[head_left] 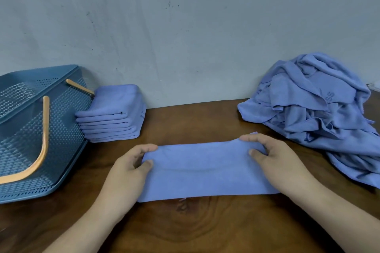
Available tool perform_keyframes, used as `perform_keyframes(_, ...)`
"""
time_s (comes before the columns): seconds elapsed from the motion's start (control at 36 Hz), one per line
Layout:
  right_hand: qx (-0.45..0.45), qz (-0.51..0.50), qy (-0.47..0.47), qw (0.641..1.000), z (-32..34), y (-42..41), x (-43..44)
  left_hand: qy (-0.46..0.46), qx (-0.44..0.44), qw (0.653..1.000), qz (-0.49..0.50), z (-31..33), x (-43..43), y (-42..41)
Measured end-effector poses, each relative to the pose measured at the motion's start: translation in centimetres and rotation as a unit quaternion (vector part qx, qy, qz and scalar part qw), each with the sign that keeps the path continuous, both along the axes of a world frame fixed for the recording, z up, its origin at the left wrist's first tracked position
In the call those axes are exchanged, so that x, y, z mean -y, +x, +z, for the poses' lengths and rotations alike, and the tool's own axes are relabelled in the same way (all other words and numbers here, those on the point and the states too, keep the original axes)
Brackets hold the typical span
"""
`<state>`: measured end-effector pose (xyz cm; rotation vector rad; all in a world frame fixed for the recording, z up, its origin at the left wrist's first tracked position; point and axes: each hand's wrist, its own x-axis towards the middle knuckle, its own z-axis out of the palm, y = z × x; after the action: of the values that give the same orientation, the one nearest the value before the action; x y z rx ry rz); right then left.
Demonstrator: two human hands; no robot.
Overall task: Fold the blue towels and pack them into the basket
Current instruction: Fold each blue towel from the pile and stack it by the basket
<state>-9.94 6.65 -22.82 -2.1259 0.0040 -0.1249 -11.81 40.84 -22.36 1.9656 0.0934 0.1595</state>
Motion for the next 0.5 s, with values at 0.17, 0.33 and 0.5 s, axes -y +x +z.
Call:
perform_keyframes(0.17,-0.009,0.005,-0.047,0.999,-0.4,0.5,0.1,0.058,0.022,0.998,0.008,-0.5,-0.2,0.1)
perform_keyframes(0.33,-0.014,-0.004,-0.083,0.996,0.2,0.5,0.2,0.099,0.031,0.994,0.024,-0.5,0.0,0.4)
perform_keyframes(0.5,-0.019,-0.021,-0.144,0.989,0.7,0.1,-0.5,0.166,0.021,0.985,0.033,-0.2,0.6,0.4)
